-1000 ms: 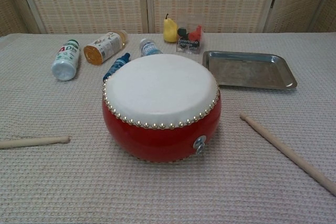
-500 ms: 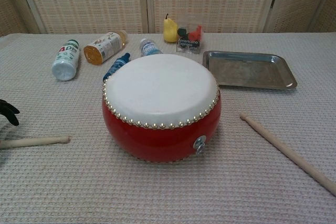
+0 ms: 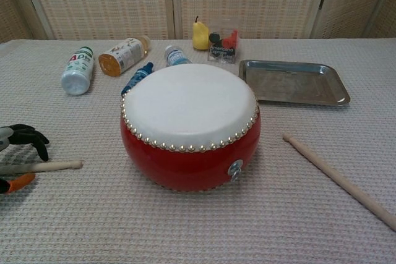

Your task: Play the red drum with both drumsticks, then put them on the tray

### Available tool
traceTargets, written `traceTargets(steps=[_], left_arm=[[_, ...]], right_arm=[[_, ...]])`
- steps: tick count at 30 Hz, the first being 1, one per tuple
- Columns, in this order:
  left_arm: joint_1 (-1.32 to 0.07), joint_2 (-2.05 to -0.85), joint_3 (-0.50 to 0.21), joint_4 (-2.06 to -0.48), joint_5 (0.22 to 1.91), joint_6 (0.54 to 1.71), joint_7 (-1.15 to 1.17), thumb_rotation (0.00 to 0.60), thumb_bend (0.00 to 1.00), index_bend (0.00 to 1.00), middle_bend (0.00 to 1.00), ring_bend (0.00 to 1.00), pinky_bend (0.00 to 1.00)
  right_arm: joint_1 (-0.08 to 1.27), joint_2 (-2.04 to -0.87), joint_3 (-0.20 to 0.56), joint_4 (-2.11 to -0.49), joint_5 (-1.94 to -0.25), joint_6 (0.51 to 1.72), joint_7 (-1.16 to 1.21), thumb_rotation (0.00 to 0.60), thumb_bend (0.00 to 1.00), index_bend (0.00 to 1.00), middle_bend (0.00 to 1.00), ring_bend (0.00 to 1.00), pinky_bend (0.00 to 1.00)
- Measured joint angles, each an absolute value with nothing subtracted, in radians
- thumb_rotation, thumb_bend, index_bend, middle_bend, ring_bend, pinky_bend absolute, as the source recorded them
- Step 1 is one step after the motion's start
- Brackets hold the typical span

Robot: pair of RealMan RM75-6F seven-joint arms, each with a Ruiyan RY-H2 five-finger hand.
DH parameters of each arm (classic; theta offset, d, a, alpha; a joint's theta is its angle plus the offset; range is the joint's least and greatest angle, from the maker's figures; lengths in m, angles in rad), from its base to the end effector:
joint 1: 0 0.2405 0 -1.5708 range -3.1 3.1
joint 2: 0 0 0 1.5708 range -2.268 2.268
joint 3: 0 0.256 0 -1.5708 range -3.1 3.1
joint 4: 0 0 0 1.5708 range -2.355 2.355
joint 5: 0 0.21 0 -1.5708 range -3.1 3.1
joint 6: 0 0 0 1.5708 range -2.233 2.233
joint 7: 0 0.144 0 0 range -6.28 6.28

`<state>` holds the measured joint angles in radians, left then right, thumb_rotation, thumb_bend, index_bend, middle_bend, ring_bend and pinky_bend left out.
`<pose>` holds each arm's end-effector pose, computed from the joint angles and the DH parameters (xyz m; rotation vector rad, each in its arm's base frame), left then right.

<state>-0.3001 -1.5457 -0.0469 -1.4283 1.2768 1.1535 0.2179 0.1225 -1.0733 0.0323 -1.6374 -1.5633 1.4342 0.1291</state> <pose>-0.2822 0.2318 -0.0051 -1.5947 -1.1517 -0.7707 -0.2989 -0.1879 0.1587 1.4609 -0.9923 1.0003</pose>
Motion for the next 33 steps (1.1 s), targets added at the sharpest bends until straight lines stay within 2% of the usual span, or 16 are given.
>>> traceTargets(steps=[18, 27, 33], left_arm=[[-0.307, -1.584, -0.058, -1.381, 1.238, 1.149, 0.251, 0.600, 0.40, 0.55, 0.25, 0.07, 0.08], [-0.303, -1.582, -0.053, -1.378, 1.244, 1.153, 0.233, 0.600, 0.41, 0.58, 0.29, 0.10, 0.09], [-0.289, -1.578, -0.050, -1.380, 1.278, 1.177, 0.133, 0.600, 0.41, 0.60, 0.33, 0.14, 0.13]], right_arm=[[0.117, -1.071, 0.033, -1.635, -1.555, 1.438, 0.134, 0.600, 0.11, 0.11, 0.14, 0.01, 0.06], [0.120, -1.073, 0.033, -1.638, -1.554, 1.432, 0.132, 0.600, 0.11, 0.11, 0.14, 0.01, 0.06], [0.122, -1.072, 0.035, -1.634, -1.553, 1.431, 0.140, 0.600, 0.11, 0.11, 0.14, 0.01, 0.06]])
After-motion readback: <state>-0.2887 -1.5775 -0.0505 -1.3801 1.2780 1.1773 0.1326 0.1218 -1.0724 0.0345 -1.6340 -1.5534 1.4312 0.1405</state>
